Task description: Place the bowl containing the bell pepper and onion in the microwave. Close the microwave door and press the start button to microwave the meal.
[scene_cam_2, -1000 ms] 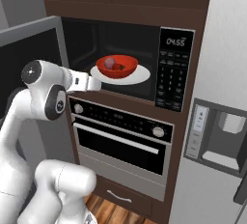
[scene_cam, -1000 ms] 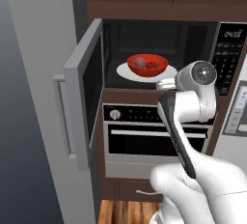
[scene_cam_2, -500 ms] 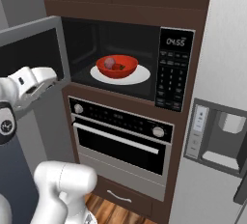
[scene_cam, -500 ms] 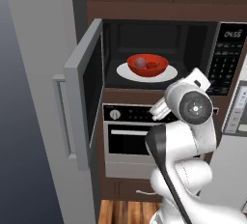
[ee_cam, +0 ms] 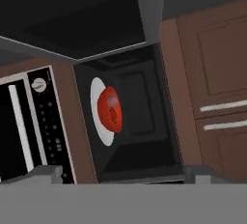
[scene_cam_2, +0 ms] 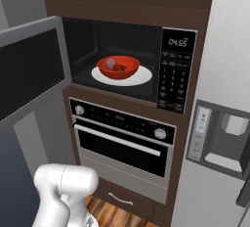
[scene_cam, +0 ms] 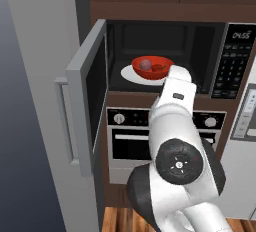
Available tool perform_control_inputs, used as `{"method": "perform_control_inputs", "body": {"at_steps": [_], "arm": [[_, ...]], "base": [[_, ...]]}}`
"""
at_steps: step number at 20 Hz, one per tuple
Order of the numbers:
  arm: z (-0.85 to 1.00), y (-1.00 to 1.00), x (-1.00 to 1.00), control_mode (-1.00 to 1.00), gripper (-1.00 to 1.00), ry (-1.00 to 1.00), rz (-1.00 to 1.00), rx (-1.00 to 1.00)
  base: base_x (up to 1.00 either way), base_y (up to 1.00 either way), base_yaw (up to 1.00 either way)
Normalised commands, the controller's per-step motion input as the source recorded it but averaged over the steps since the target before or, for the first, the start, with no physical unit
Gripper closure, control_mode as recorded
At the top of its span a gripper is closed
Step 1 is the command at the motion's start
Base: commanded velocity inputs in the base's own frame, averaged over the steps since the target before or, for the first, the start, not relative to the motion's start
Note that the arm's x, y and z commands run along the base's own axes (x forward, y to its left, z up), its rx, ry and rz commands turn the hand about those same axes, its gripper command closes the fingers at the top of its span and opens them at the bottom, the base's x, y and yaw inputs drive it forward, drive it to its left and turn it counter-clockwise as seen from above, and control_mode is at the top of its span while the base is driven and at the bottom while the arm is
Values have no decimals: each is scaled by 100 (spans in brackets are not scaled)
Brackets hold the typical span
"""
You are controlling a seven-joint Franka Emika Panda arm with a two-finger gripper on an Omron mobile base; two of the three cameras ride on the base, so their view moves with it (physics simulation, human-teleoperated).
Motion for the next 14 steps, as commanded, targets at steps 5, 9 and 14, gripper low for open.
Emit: {"method": "perform_control_inputs", "body": {"at_steps": [5, 9, 14], "arm": [[-1, 100, -36, -100, -100, -3, 0, -43], [-5, 100, -21, -100, -100, 0, 0, -35], [-13, 100, -7, -100, -100, 1, 0, -34]], "base": [[0, 0, 0], [0, 0, 0], [0, 0, 0]]}}
